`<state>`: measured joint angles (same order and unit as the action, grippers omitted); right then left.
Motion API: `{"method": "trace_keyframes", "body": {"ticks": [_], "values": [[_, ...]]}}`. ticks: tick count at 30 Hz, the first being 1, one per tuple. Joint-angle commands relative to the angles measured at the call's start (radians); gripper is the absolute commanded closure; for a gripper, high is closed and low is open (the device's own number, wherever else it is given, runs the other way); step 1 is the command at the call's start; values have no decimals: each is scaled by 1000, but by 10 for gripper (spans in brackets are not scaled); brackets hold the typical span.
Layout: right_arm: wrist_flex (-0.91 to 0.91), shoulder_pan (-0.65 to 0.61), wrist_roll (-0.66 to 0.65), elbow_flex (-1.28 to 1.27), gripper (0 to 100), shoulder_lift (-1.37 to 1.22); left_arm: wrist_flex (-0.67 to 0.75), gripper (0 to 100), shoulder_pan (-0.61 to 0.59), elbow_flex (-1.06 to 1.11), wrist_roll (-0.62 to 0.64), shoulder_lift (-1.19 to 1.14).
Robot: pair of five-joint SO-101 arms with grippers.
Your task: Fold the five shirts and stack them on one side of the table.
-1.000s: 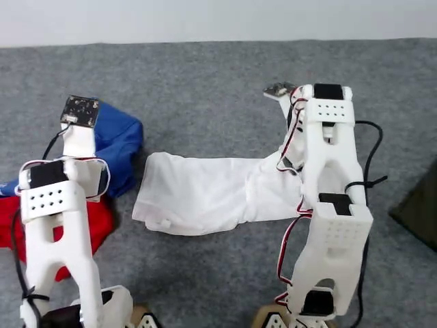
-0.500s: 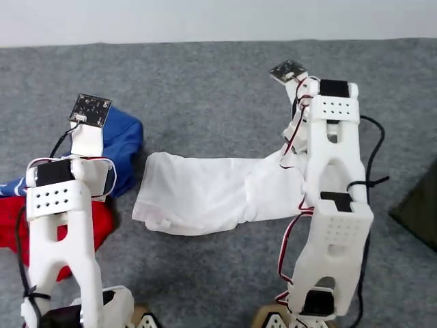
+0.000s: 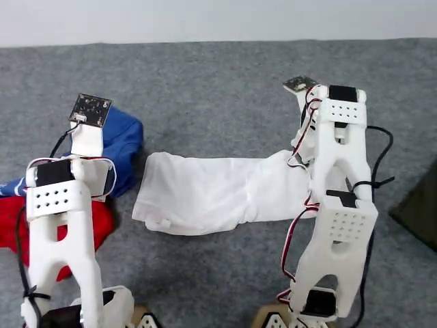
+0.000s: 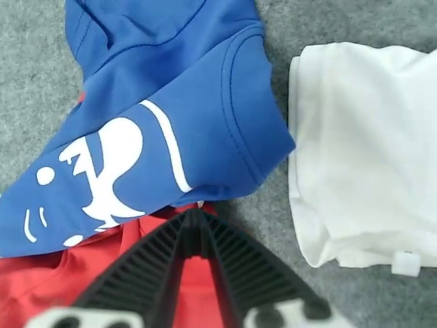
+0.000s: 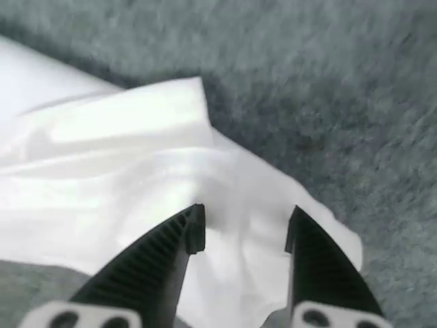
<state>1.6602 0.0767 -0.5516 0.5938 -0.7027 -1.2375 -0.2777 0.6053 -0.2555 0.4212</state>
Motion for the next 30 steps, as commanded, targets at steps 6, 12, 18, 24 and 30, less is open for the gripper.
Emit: {"method": "trace_keyframes", "body": {"ticks": [6,12,18,24,30], "values": [[133,30,12,31,781,142,34,997,5,-8,-5,32],[127,27,12,31,780,211,44,997,5,-7,-3,28],[133,30,12,11,780,306,44,997,5,-7,-3,26],[131,24,12,-212,780,406,44,997,6,-7,-3,26],[53,19,12,-373,780,418,46,997,6,-7,-2,26]]}}
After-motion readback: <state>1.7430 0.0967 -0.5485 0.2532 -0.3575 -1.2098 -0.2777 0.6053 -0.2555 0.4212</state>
